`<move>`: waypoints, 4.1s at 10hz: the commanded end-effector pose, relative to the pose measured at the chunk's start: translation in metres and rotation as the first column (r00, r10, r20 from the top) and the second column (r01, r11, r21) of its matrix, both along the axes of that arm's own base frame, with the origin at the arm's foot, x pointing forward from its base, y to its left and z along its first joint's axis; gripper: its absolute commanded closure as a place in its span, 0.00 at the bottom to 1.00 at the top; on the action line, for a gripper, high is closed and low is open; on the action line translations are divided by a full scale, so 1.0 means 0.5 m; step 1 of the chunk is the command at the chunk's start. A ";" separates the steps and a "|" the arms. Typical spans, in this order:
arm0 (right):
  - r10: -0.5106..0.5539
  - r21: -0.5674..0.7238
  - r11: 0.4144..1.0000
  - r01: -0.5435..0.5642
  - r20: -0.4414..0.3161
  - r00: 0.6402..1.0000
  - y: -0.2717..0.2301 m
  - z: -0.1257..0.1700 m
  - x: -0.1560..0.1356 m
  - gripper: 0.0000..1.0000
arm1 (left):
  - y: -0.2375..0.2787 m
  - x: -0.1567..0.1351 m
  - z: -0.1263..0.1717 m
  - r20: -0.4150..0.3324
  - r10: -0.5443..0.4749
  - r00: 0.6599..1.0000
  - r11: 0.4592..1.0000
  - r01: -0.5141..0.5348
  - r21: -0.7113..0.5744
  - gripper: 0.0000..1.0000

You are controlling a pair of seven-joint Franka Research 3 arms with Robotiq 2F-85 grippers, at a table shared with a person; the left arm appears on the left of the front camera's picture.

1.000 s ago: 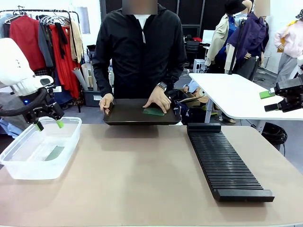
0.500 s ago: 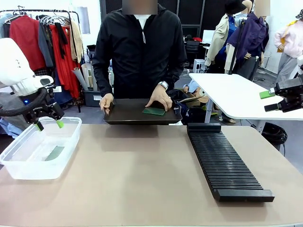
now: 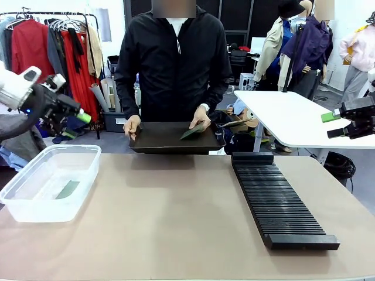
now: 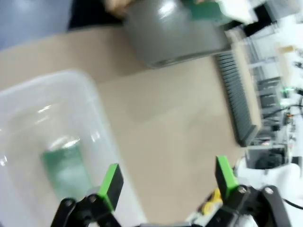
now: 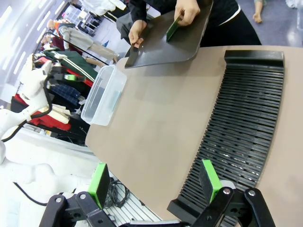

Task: Sort PCBs into racks and boxes based on the side picked up.
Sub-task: Pick up the Blank PCB handed by the Human.

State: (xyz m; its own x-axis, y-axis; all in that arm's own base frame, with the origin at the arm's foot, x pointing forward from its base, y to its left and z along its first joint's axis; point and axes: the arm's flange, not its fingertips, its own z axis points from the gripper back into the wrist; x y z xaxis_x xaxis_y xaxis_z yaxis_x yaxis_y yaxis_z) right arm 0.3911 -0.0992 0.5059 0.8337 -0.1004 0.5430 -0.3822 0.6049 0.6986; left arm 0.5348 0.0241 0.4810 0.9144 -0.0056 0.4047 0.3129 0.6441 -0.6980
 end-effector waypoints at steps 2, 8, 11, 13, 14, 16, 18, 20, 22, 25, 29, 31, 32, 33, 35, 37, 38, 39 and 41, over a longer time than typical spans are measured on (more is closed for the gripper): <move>-0.002 0.005 1.000 0.002 0.001 1.000 0.002 0.003 0.000 0.00 | 0.022 -0.016 -0.016 0.123 -0.178 0.976 0.932 0.207 -0.297 0.00; -0.002 0.005 1.000 0.002 0.001 1.000 0.002 0.003 0.000 0.00 | 0.003 -0.016 -0.039 0.129 -0.222 0.967 0.895 0.254 -0.366 0.00; -0.002 0.005 1.000 0.002 0.001 1.000 0.002 0.003 0.000 0.00 | 0.003 -0.016 -0.039 0.129 -0.222 0.967 0.895 0.254 -0.366 0.00; -0.002 0.005 1.000 0.002 0.001 1.000 0.002 0.003 0.000 0.00 | 0.003 -0.016 -0.039 0.129 -0.222 0.967 0.895 0.254 -0.366 0.00; -0.002 0.005 1.000 0.002 0.001 1.000 0.002 0.003 0.000 0.00 | 0.003 -0.016 -0.039 0.129 -0.222 0.967 0.895 0.254 -0.366 0.00; -0.002 0.005 1.000 0.002 0.001 1.000 0.002 0.003 0.000 0.00 | 0.003 -0.016 -0.039 0.129 -0.222 0.967 0.895 0.254 -0.366 0.00; -0.002 0.005 1.000 0.002 0.001 1.000 0.002 0.003 0.000 0.00 | 0.003 -0.016 -0.039 0.129 -0.222 0.967 0.895 0.254 -0.366 0.00; -0.002 0.005 1.000 0.002 0.001 1.000 0.002 0.003 0.000 0.00 | 0.003 -0.016 -0.039 0.129 -0.222 0.967 0.895 0.254 -0.366 0.00; -0.002 0.005 1.000 0.002 0.001 1.000 0.002 0.003 0.000 0.00 | 0.003 -0.016 -0.039 0.129 -0.222 0.967 0.895 0.254 -0.366 0.00; -0.002 0.005 1.000 0.002 0.001 1.000 0.002 0.003 0.000 0.00 | 0.003 -0.016 -0.039 0.129 -0.222 0.967 0.895 0.254 -0.366 0.00; -0.002 0.005 1.000 0.002 0.001 1.000 0.002 0.003 0.000 0.00 | 0.003 -0.016 -0.039 0.129 -0.222 0.967 0.895 0.254 -0.366 0.00; -0.002 0.005 1.000 0.002 0.001 1.000 0.002 0.003 0.000 0.00 | 0.003 -0.016 -0.039 0.129 -0.222 0.967 0.895 0.254 -0.366 0.00; -0.002 0.005 1.000 0.002 0.001 1.000 0.002 0.003 0.000 0.00 | 0.003 -0.016 -0.039 0.129 -0.222 0.967 0.895 0.254 -0.366 0.00; -0.002 0.005 1.000 0.002 0.001 1.000 0.002 0.003 0.000 0.00 | 0.003 -0.016 -0.039 0.129 -0.222 0.967 0.895 0.254 -0.366 0.00; 0.002 0.049 0.999 -0.004 0.024 1.000 0.009 0.005 0.018 0.00 | 0.003 -0.016 -0.039 0.129 -0.222 0.967 0.895 0.254 -0.366 0.00; 0.021 0.118 0.993 -0.027 0.050 0.999 0.038 0.002 0.056 0.00 | 0.003 -0.016 -0.039 0.129 -0.222 0.967 0.895 0.254 -0.366 0.00; 0.052 0.146 0.988 -0.059 0.054 0.997 0.057 -0.001 0.079 0.00 | 0.003 -0.016 -0.039 0.129 -0.222 0.967 0.895 0.254 -0.366 0.00; 0.075 0.151 0.985 -0.081 0.041 0.996 0.075 -0.006 0.099 0.00 | 0.003 -0.016 -0.039 0.129 -0.222 0.967 0.895 0.254 -0.366 0.00; 0.137 0.178 0.974 -0.139 0.020 0.990 0.115 -0.018 0.142 0.00 | 0.003 -0.016 -0.039 0.129 -0.222 0.967 0.895 0.254 -0.366 0.00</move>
